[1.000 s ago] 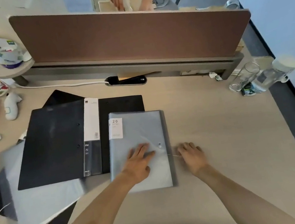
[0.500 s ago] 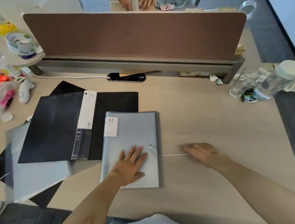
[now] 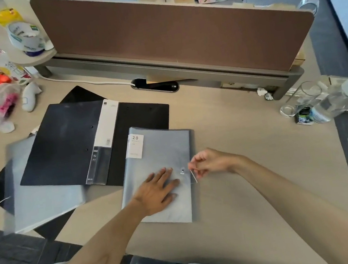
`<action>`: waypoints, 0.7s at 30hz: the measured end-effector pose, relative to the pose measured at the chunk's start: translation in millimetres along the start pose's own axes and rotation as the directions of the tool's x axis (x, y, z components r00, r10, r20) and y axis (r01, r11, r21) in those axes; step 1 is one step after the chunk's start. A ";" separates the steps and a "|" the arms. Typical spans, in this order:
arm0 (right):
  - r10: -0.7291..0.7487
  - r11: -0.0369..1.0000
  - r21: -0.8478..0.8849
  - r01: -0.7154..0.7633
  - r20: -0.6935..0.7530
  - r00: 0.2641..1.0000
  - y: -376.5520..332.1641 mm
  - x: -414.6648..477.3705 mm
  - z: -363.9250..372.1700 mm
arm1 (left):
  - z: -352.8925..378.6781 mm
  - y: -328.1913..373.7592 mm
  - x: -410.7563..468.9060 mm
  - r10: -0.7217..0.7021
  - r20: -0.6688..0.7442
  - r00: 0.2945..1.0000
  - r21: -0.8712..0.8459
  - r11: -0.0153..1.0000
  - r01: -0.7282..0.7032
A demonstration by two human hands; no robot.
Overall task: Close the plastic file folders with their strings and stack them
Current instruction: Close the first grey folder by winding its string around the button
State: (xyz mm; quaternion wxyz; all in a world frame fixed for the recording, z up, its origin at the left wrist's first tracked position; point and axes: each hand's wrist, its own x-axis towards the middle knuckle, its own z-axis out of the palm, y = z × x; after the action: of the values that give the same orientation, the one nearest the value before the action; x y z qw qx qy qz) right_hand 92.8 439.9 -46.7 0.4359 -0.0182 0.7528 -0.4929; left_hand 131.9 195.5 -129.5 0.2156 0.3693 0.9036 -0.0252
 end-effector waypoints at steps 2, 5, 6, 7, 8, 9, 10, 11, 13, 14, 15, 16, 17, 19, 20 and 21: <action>0.011 1.000 -0.014 -0.012 -0.039 0.999 -11.4 19.3 4.5 | 5.5 -10.9 1.1 0.061 -0.055 0.997 0.046 0.997 -0.058; 0.037 0.950 -0.305 -0.070 -0.113 0.993 -23.7 46.4 6.3 | 4.8 -21.5 4.2 0.158 -0.132 0.979 0.072 0.986 -0.150; 0.038 0.907 -0.411 -0.088 -0.129 0.991 -27.7 53.6 6.1 | 5.7 -24.6 4.8 0.181 -0.147 0.972 0.087 0.982 -0.169; 0.040 0.871 -0.481 -0.099 -0.130 0.991 -31.6 59.2 6.2 | 5.4 -26.3 5.4 0.196 -0.161 0.967 0.102 0.978 -0.182; 0.048 0.845 -0.524 -0.109 -0.128 0.991 -32.9 63.9 6.4 | 4.2 -26.1 7.2 0.209 -0.180 0.961 0.110 0.975 -0.192; 0.061 0.827 -0.549 -0.123 -0.129 0.990 -34.0 69.1 7.5 | 3.4 -26.2 9.7 0.211 -0.195 0.958 0.105 0.975 -0.194; 0.071 0.815 -0.563 -0.138 -0.139 0.988 -33.9 73.9 9.2 | 3.6 -25.6 11.8 0.206 -0.213 0.955 0.097 0.977 -0.189; 0.076 0.804 -0.576 -0.151 -0.151 0.986 -33.1 77.9 11.0 | 4.7 -23.9 13.6 0.197 -0.225 0.954 0.092 0.979 -0.180; 0.056 0.780 -0.607 -0.155 -0.179 0.982 -31.5 84.4 13.9 | 7.8 -18.9 15.7 0.171 -0.260 0.950 0.076 0.985 -0.156; 0.039 0.766 -0.626 -0.145 -0.180 0.983 -30.9 87.8 15.2 | 9.0 -16.9 17.1 0.150 -0.285 0.947 0.062 0.988 -0.138; 0.023 0.749 -0.650 -0.130 -0.171 0.985 -31.5 90.5 16.4 | 9.4 -15.2 18.6 0.125 -0.318 0.940 0.042 0.992 -0.118; 0.014 0.732 -0.671 -0.117 -0.157 0.988 -32.2 93.2 17.2 | 9.3 -13.7 20.2 0.096 -0.346 0.933 0.018 0.995 -0.096; 0.007 0.717 -0.689 -0.105 -0.143 0.990 -32.6 95.9 18.0 | 9.9 -12.4 21.6 0.068 -0.372 0.926 -0.006 0.997 -0.076; 0.003 0.697 -0.711 -0.093 -0.128 0.992 -31.6 102.2 18.1 | 11.0 -11.4 24.9 0.036 -0.394 0.918 -0.040 0.998 -0.056; 0.000 0.684 -0.724 -0.095 -0.130 0.992 -31.2 105.0 17.4 | 11.2 -11.0 25.6 0.027 -0.400 0.916 -0.053 0.997 -0.053; -0.003 0.662 -0.743 -0.098 -0.133 0.991 -30.7 106.9 16.5 | 11.9 -10.9 25.9 0.022 -0.405 0.914 -0.063 0.997 -0.052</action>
State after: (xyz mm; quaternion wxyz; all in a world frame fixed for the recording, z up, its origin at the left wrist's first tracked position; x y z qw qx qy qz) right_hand 25.3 363.2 -93.9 0.3559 -0.1456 0.9140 -0.1293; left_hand 112.6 202.1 -152.1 0.0381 0.3757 0.9217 0.0882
